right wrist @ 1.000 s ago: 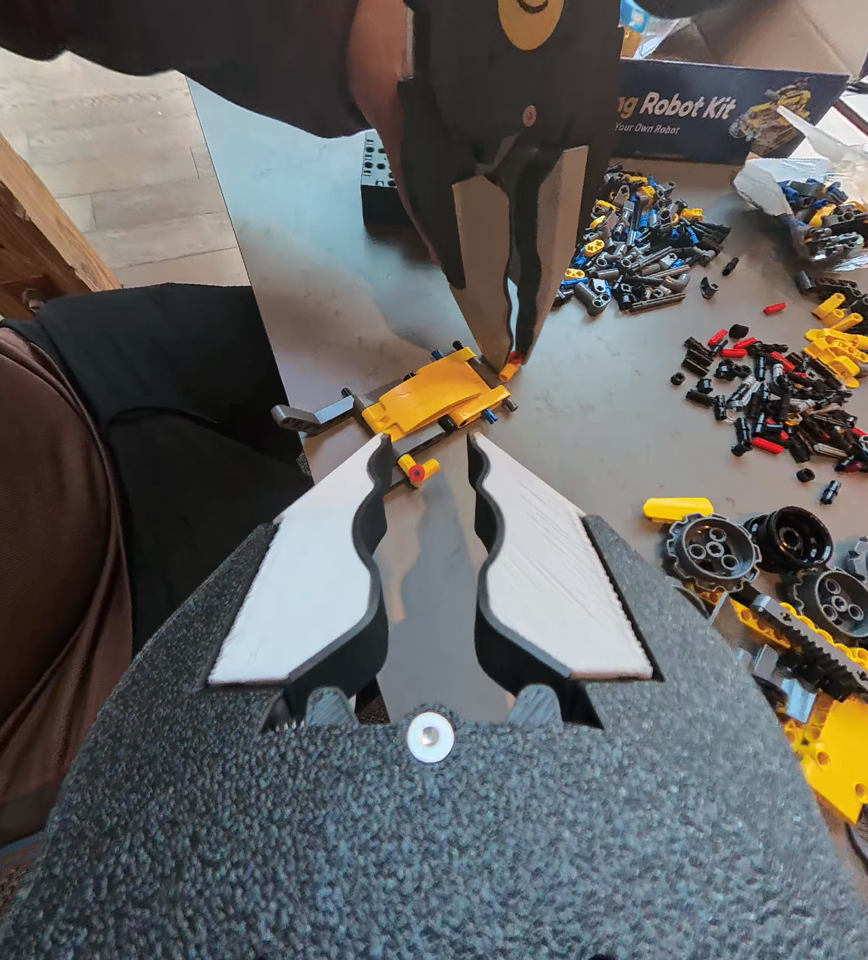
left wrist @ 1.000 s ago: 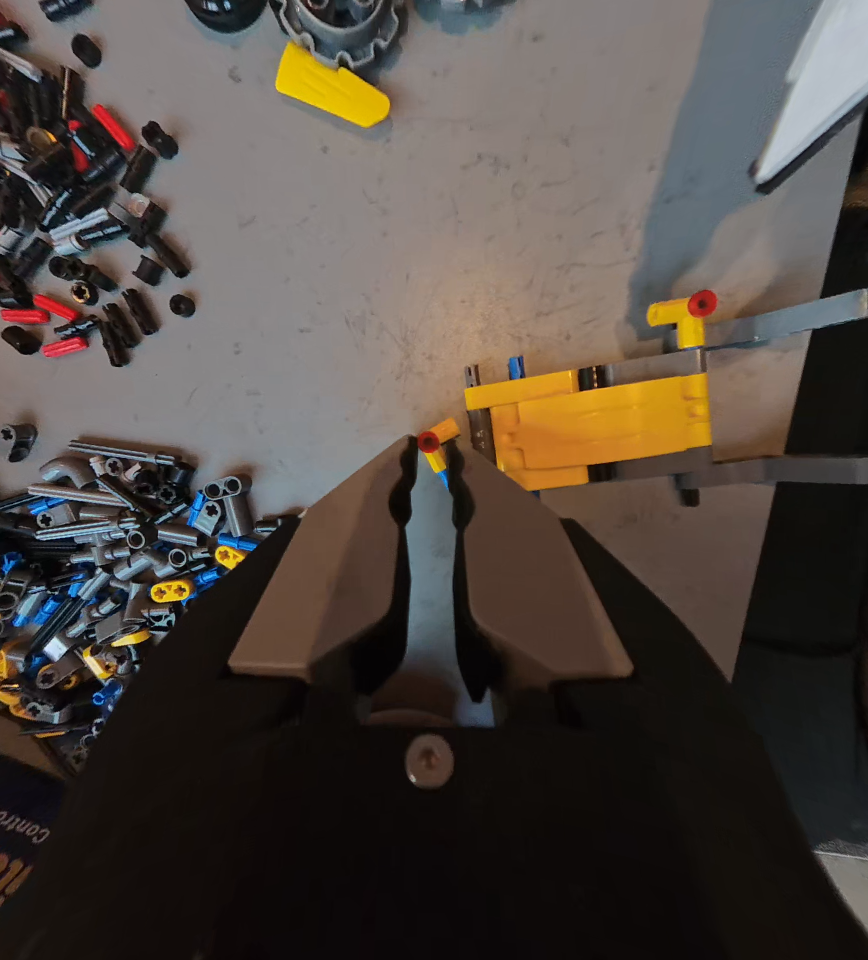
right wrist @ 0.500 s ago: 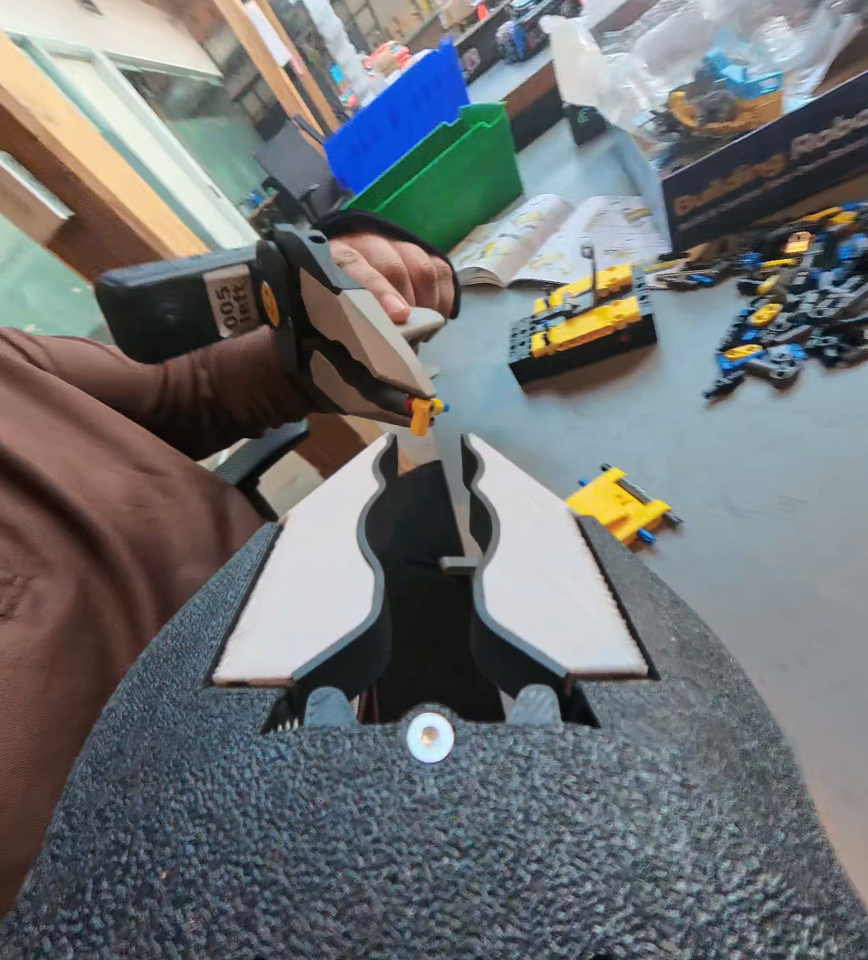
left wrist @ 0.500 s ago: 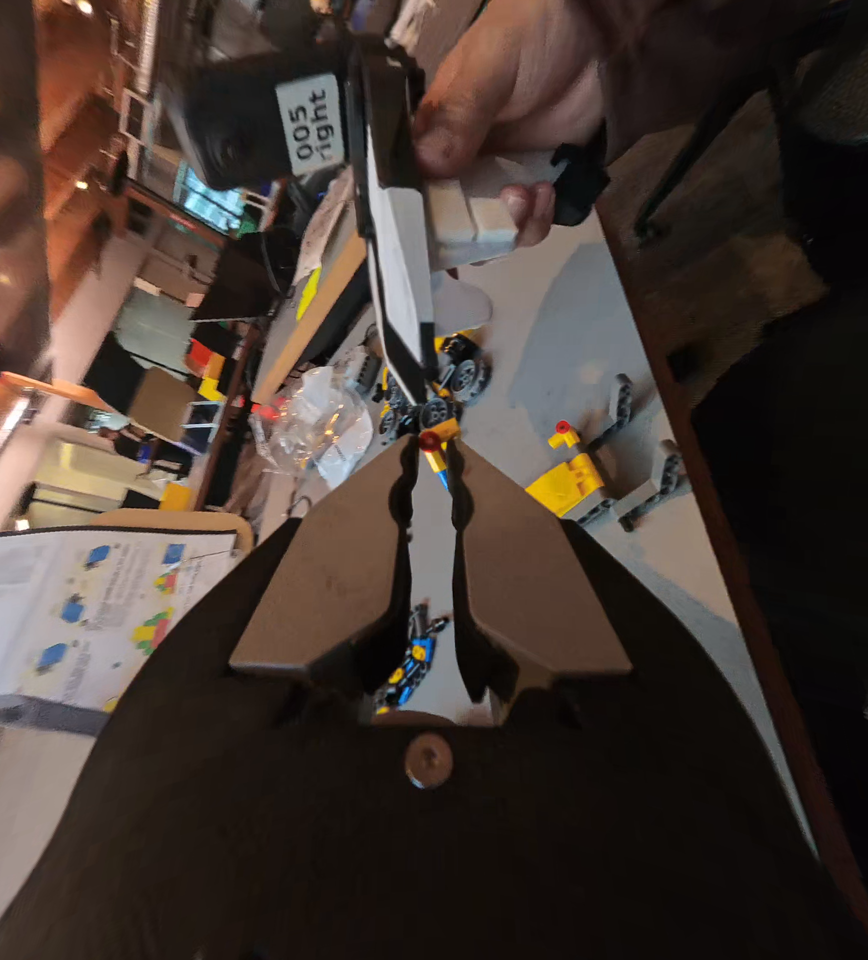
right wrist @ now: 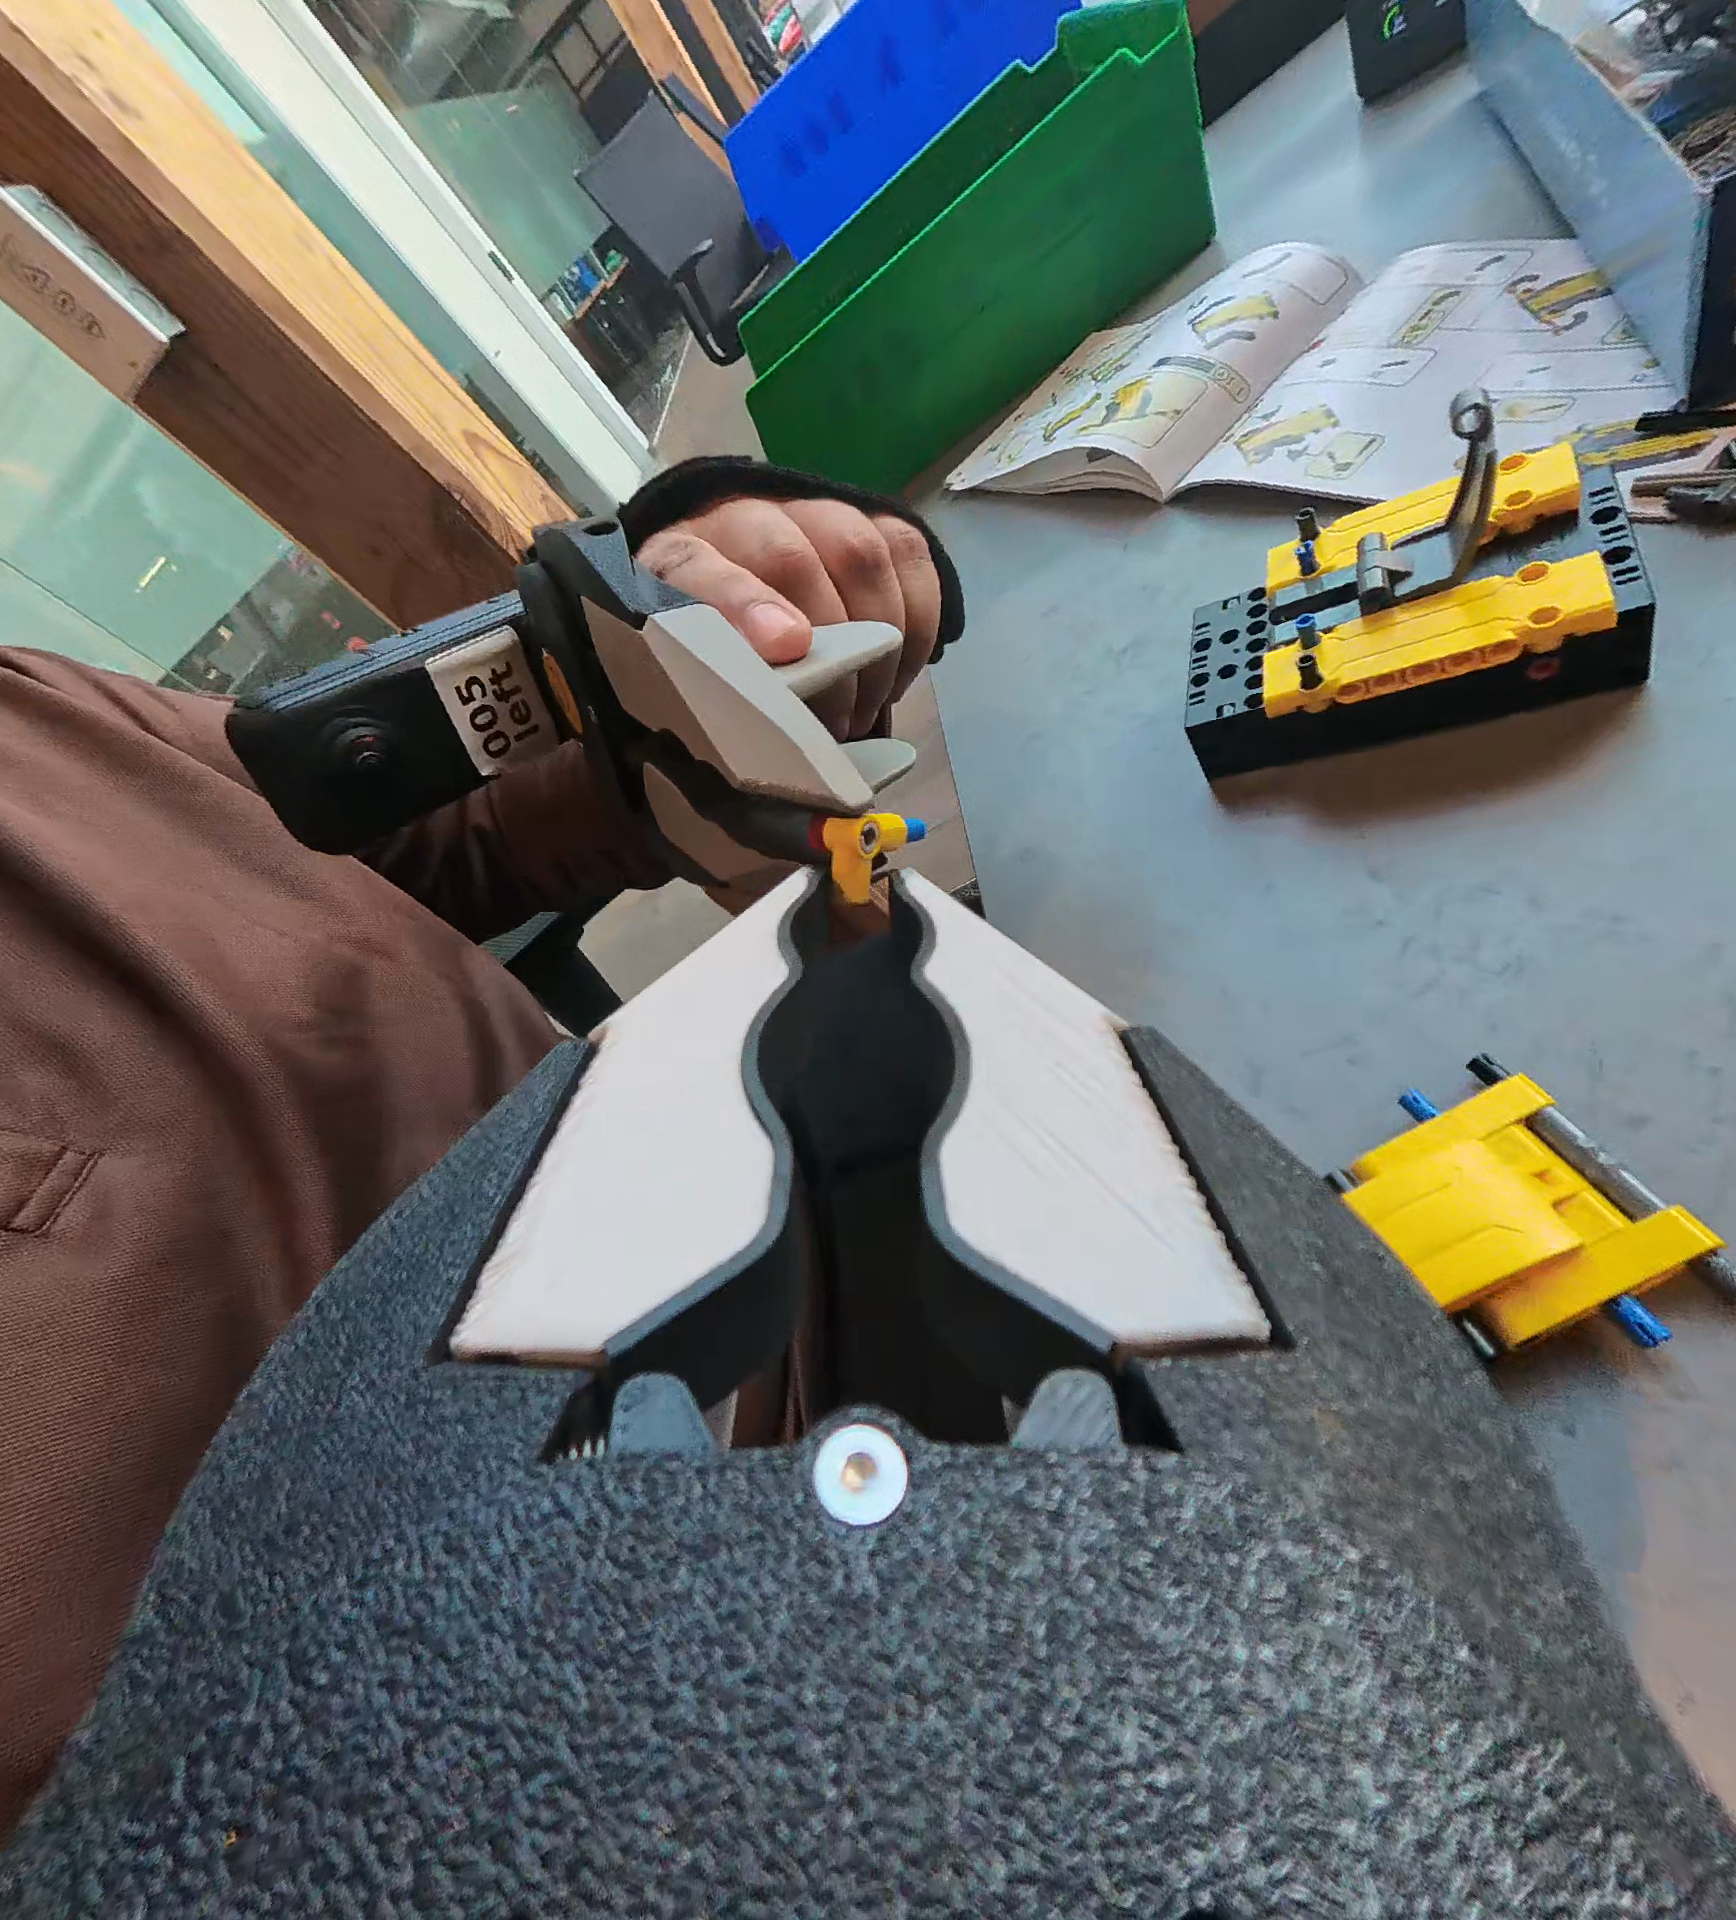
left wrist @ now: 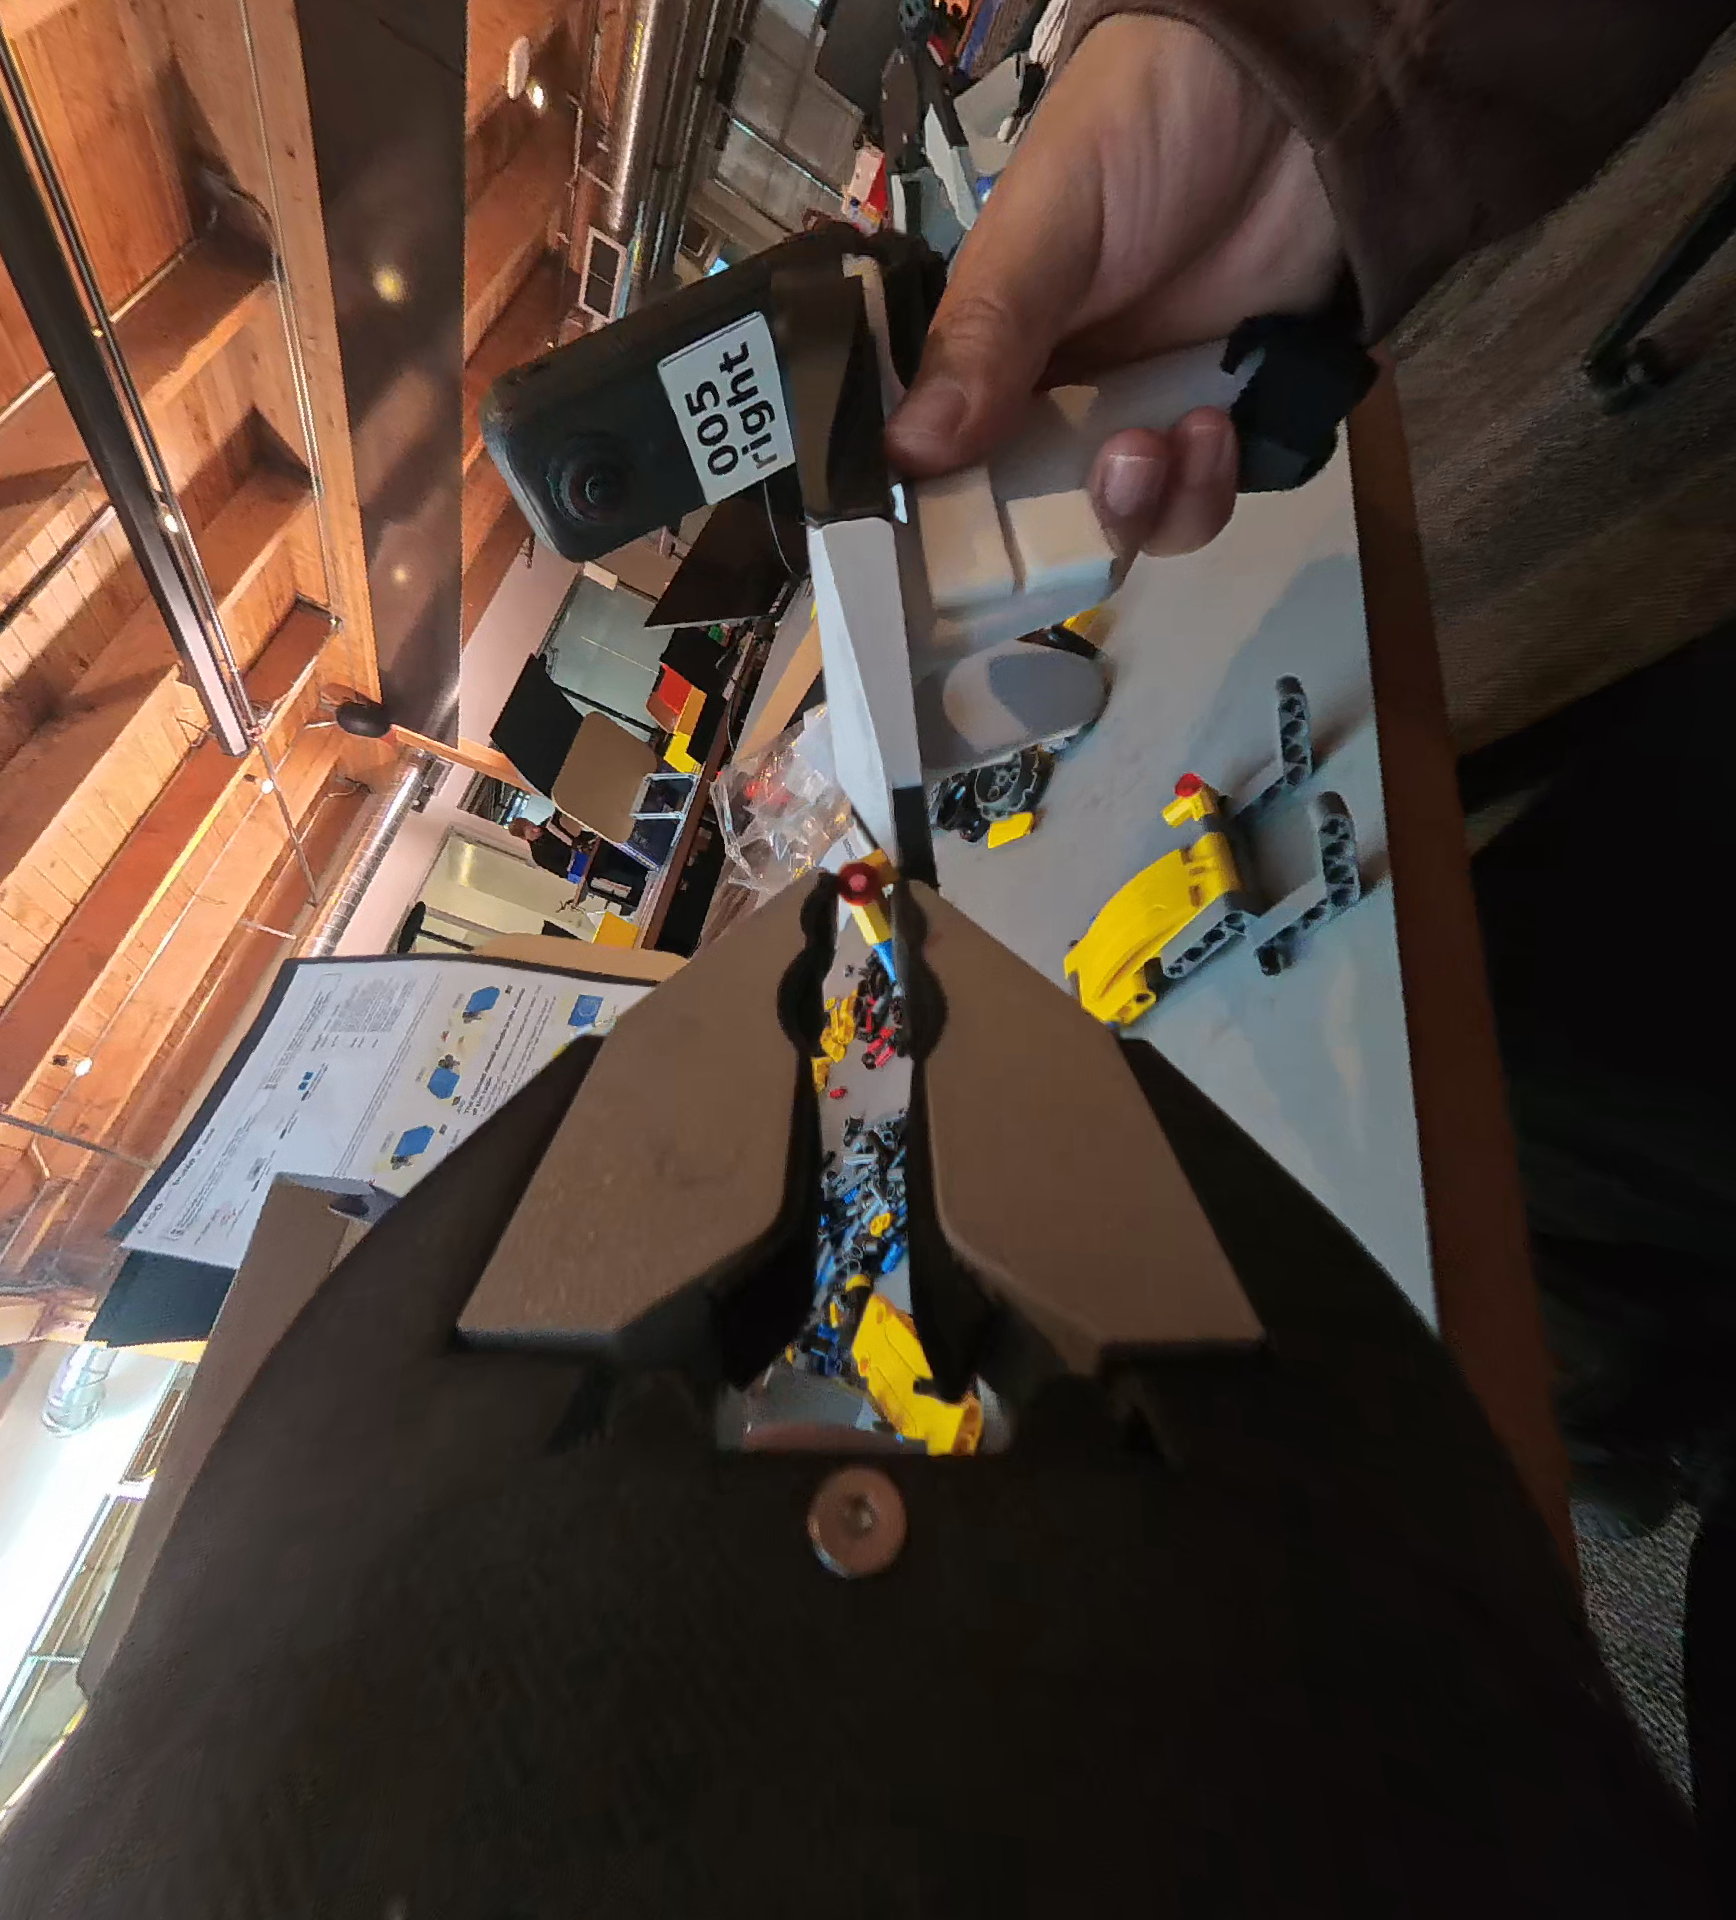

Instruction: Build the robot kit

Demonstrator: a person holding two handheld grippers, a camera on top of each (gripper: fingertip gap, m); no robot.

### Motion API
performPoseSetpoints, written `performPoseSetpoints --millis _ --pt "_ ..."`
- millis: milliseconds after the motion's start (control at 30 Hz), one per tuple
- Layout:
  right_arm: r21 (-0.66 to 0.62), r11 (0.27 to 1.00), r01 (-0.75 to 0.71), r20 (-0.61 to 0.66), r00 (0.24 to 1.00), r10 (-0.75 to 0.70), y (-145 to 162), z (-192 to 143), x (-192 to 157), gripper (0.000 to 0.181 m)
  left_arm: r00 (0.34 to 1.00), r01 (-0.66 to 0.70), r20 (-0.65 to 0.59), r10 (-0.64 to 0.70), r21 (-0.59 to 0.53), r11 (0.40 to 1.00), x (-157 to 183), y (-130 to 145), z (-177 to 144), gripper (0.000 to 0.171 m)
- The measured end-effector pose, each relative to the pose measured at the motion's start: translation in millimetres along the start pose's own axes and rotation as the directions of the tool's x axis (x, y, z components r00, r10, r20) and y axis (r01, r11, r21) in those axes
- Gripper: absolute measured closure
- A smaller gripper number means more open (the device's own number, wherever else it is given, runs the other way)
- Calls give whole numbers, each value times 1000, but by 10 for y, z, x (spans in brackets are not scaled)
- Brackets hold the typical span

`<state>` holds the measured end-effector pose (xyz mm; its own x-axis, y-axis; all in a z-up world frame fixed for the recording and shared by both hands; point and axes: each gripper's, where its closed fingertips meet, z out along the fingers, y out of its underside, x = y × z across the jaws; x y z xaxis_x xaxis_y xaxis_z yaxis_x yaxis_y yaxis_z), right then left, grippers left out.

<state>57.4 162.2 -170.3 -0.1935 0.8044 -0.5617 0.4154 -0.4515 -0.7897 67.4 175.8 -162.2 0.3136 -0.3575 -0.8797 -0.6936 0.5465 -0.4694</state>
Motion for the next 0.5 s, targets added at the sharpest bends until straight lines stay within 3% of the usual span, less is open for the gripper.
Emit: performPoseSetpoints --millis 300,433,500 --pt "49 988 -145 127 982 138 -68 156 46 172 1000 -10 27 10 4 1000 -39 137 -105 165" --pt "62 991 -120 106 988 113 -89 160 97 174 999 8 40 -7 -3 1000 -55 186 -87 165" --pt "76 995 -65 31 998 63 -96 151 181 176 997 68 31 -67 -31 997 -48 243 -60 165"
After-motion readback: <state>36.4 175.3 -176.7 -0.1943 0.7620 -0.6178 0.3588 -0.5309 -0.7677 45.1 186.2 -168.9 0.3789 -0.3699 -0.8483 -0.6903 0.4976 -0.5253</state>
